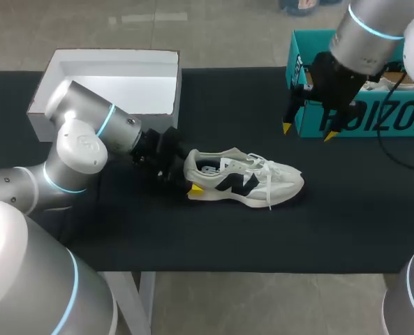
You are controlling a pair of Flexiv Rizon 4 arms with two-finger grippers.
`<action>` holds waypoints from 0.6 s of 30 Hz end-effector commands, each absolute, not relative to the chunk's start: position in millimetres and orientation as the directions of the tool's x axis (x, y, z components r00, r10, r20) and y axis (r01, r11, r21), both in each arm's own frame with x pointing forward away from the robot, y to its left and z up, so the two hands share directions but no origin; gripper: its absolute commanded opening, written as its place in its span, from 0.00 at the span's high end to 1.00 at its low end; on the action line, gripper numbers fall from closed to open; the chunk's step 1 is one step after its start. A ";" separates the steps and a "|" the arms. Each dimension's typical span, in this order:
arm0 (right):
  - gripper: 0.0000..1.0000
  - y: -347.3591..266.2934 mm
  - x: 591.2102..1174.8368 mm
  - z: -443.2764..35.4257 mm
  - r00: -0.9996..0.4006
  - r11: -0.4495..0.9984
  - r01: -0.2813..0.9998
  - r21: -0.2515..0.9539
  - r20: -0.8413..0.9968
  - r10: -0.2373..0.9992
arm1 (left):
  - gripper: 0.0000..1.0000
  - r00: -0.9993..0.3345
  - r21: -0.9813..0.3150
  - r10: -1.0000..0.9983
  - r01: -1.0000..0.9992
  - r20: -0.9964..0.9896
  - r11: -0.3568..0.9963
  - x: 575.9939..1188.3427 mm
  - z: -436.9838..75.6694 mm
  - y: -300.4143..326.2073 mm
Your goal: Take the shoe out of the shoebox, open the shoe tongue, remove and reinsert the insole, then place the shoe into the shoebox
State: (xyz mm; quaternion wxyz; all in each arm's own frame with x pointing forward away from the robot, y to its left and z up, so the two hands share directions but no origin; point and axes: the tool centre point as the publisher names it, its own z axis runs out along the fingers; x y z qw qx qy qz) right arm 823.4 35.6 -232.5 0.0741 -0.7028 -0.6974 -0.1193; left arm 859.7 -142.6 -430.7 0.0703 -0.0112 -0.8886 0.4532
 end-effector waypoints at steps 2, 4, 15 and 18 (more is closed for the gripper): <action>0.00 31.3 816.2 -233.7 -0.005 -0.035 0.991 0.127 0.303 0.953 | 1.00 -0.990 -0.807 0.083 -0.043 0.114 0.589 859.3 -432.2 -143.6; 0.00 31.3 816.2 -233.7 -0.005 -0.035 0.991 0.127 0.303 0.953 | 1.00 -0.990 -0.807 0.083 -0.043 0.114 0.589 859.3 -432.2 -143.6; 0.00 70.5 811.0 -239.6 -0.088 0.070 0.994 0.086 0.226 0.970 | 1.00 -0.990 -0.807 0.083 -0.043 0.114 0.589 859.3 -432.2 -143.6; 0.00 89.9 807.4 -242.4 -0.109 0.094 0.992 0.086 0.192 0.975 | 1.00 -0.990 -0.807 0.083 -0.043 0.114 0.589 859.3 -432.2 -143.6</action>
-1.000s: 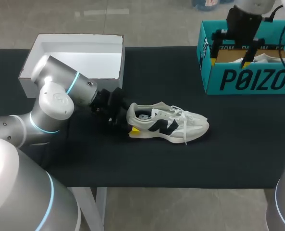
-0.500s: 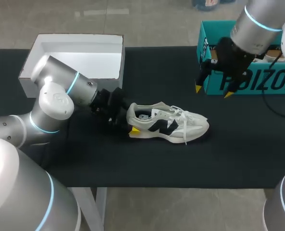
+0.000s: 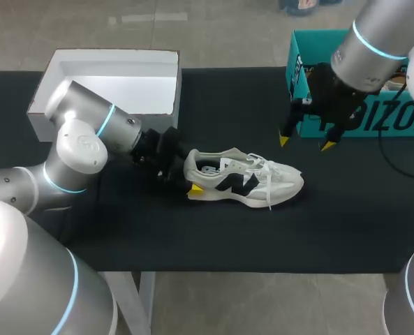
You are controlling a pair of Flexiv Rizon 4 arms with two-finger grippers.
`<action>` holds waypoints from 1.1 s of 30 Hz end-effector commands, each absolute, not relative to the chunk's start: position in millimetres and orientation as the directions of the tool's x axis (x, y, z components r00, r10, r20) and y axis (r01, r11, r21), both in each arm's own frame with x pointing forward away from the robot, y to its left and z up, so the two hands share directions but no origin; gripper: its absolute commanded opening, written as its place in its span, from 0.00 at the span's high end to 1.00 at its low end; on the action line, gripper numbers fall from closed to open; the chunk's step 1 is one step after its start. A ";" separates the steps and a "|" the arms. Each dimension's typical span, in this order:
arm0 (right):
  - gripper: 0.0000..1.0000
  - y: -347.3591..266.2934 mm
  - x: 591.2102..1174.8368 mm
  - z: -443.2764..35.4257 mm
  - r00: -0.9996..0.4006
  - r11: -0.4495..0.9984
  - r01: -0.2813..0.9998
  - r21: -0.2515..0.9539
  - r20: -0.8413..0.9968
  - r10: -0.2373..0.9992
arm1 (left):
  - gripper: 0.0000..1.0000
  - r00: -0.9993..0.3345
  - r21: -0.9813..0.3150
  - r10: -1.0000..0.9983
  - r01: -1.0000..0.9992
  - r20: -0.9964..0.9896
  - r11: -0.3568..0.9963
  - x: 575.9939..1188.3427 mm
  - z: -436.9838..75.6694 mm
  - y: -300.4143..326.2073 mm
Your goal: Take the shoe out of the shoebox, open the shoe tongue, remove and reinsert the insole, then place the shoe into the shoebox
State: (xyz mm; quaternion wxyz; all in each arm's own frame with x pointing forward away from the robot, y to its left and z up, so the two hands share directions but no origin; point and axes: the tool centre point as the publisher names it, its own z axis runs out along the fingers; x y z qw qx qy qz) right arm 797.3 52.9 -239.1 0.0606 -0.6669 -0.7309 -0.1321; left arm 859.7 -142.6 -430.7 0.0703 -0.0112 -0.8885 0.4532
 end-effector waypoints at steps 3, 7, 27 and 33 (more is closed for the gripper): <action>0.00 107.1 805.1 -245.1 -0.104 0.091 0.992 0.089 0.159 0.982 | 1.00 -0.990 -0.807 0.083 -0.043 0.114 0.589 859.3 -432.2 -143.6; 0.00 127.4 804.7 -250.3 -0.085 0.075 0.991 0.112 0.093 0.992 | 1.00 -0.990 -0.807 0.083 -0.043 0.114 0.589 859.3 -432.2 -143.6; 0.00 170.0 822.8 -294.5 -0.064 0.080 0.996 0.049 -0.270 0.961 | 1.00 -0.990 -0.807 0.083 -0.043 0.114 0.589 859.3 -432.2 -143.6; 0.00 170.1 828.4 -307.1 -0.026 0.044 0.997 0.070 -0.250 0.968 | 1.00 -0.990 -0.807 0.083 -0.043 0.114 0.589 859.3 -432.2 -143.6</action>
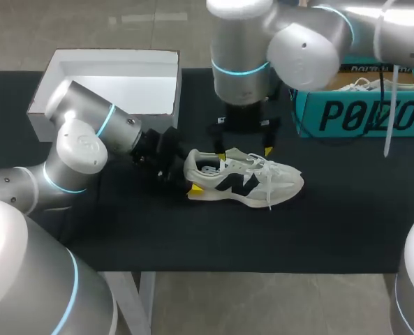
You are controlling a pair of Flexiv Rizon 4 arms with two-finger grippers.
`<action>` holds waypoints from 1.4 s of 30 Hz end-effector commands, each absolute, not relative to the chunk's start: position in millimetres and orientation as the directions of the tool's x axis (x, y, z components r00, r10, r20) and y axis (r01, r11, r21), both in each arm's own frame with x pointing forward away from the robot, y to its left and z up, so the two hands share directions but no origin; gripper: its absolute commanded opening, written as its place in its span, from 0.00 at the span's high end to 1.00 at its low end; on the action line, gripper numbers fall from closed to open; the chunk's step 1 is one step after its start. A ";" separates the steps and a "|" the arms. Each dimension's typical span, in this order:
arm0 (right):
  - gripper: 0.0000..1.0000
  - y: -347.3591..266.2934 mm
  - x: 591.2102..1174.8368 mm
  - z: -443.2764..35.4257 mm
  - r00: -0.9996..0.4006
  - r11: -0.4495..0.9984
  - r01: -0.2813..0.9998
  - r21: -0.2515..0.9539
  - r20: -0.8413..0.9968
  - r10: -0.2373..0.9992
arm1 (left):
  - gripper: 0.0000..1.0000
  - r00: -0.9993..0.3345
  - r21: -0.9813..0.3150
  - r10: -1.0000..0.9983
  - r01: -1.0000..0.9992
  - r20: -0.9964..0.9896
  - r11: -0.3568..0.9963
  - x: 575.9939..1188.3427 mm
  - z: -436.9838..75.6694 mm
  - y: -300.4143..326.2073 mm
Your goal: Take the shoe out of the shoebox, open the shoe tongue, remove and reinsert the insole, then place the shoe into the shoebox
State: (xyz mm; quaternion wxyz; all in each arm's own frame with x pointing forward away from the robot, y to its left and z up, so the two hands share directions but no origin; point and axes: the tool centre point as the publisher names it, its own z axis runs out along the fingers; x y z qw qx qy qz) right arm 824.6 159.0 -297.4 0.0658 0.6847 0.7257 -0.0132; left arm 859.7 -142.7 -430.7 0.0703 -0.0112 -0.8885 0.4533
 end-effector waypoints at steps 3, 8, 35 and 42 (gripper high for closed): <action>0.00 172.9 830.9 -311.6 -0.022 0.042 0.997 0.072 -0.253 0.967 | 1.00 -0.990 -0.807 0.083 -0.043 0.114 0.589 859.3 -432.2 -143.6; 0.00 177.8 838.3 -320.3 -0.020 0.040 0.996 0.075 -0.255 0.967 | 1.00 -0.990 -0.807 0.083 -0.043 0.114 0.589 859.3 -432.2 -143.6; 0.00 168.3 839.0 -352.6 -0.013 0.014 1.000 0.002 -0.327 0.945 | 1.00 -0.990 -0.807 0.083 -0.043 0.114 0.589 859.3 -432.2 -143.6; 0.60 151.8 839.3 -344.1 0.011 -0.007 1.000 0.014 -0.345 0.938 | 1.00 -0.990 -0.807 0.083 -0.043 0.114 0.589 859.3 -432.2 -143.6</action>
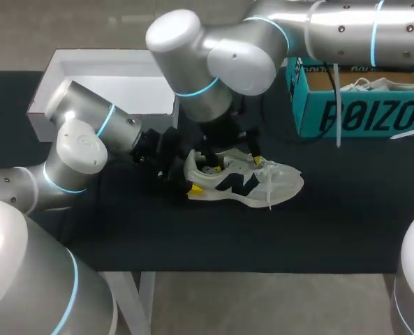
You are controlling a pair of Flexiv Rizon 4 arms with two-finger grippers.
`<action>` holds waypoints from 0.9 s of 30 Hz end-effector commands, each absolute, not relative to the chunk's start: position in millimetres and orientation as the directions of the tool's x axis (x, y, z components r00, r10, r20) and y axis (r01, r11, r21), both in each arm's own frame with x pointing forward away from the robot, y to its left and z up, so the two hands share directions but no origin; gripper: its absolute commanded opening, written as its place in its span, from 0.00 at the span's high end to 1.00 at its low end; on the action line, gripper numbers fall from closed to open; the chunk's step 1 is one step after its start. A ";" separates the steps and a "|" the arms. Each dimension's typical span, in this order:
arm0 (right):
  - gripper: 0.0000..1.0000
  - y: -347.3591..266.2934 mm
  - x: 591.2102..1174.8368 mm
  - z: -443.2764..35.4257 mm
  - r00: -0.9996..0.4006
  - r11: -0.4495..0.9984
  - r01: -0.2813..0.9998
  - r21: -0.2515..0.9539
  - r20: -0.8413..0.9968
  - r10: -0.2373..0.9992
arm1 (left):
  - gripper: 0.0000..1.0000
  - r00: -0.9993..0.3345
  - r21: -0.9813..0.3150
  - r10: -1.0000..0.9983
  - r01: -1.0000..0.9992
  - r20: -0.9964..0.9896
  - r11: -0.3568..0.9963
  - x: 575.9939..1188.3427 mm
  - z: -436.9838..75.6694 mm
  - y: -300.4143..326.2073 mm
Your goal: Take the shoe out of the shoebox, open the shoe tongue, remove and reinsert the insole, then place the shoe into the shoebox
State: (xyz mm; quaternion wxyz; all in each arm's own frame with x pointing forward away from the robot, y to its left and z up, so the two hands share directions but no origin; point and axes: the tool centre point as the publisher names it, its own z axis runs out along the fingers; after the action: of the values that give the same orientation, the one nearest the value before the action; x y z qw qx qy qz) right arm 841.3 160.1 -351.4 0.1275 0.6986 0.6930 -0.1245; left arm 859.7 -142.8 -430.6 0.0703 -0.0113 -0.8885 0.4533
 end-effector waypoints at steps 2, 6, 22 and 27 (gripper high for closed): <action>0.88 150.8 839.3 -342.6 0.017 -0.010 1.000 0.022 -0.348 0.938 | 1.00 -0.990 -0.807 0.083 -0.043 0.114 0.589 859.3 -432.2 -143.6; 1.00 146.3 839.3 -334.9 0.028 -0.019 0.999 0.029 -0.330 0.943 | 1.00 -0.990 -0.807 0.083 -0.043 0.114 0.589 859.3 -432.2 -143.6; 1.00 73.8 848.2 -320.4 0.179 -0.175 0.984 0.045 -0.110 0.978 | 1.00 -0.990 -0.807 0.083 -0.043 0.114 0.589 859.3 -432.2 -143.6; 1.00 51.5 850.3 -319.2 0.191 -0.188 0.981 0.040 -0.139 0.972 | 1.00 -0.990 -0.807 0.083 -0.043 0.114 0.589 859.3 -432.2 -143.6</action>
State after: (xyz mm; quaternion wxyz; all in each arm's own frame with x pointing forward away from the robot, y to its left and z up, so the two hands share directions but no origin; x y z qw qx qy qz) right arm 853.9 74.0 -323.7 0.0816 0.7673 0.6325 -0.0673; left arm 859.7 -143.0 -430.4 0.0703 -0.0111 -0.8885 0.4534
